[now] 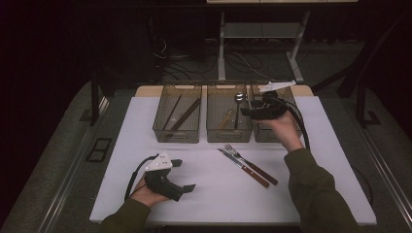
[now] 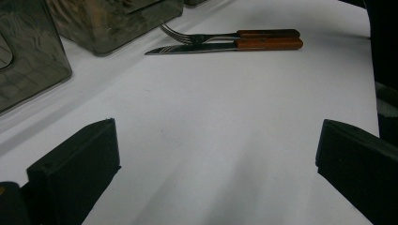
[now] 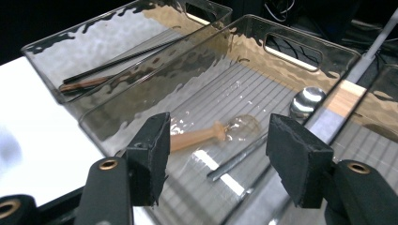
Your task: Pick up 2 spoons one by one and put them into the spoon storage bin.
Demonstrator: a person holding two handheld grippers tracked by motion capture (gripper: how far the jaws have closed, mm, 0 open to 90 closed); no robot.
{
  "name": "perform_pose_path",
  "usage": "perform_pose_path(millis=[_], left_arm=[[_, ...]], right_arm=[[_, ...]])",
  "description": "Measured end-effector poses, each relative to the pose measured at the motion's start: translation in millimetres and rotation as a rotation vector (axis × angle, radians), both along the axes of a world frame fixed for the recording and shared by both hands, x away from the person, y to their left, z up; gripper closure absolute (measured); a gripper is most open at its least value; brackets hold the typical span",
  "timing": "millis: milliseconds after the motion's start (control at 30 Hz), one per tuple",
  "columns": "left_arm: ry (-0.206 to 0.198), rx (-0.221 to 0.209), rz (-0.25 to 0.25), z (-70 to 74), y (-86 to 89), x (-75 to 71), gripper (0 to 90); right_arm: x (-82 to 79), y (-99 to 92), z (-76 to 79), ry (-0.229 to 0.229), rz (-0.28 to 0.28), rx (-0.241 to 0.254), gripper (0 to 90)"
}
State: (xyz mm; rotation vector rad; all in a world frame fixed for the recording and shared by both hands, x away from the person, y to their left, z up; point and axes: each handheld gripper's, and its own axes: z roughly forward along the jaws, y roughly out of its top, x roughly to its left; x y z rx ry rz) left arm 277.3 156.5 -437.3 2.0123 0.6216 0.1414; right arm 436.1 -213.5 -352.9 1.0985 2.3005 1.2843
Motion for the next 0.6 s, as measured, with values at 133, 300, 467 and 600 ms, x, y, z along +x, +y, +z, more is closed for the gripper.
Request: perform_pose_path(millis=[133,300,467,600], left_arm=[[-0.002,0.006,-0.002,-0.4,-0.1,0.5,0.0],[-0.001,0.009,-0.001,-1.1,-0.4,0.6,0.0],[0.000,0.016,-0.003,-1.1,-0.6,0.6,0.0],[0.001,0.017,-0.001,-0.8,-0.3,0.3,0.0]], right_arm=[[-14.7,-11.8,-0.1,-0.011,-0.005,0.023,38.9],[-30.4,-24.4,-3.8,-0.011,-0.010,0.032,37.0],[-45.3,-35.3,-11.7,-0.011,-0.008,0.030,36.1],[-56.4,-42.9,-19.3,0.002,0.000,0.046,35.5]])
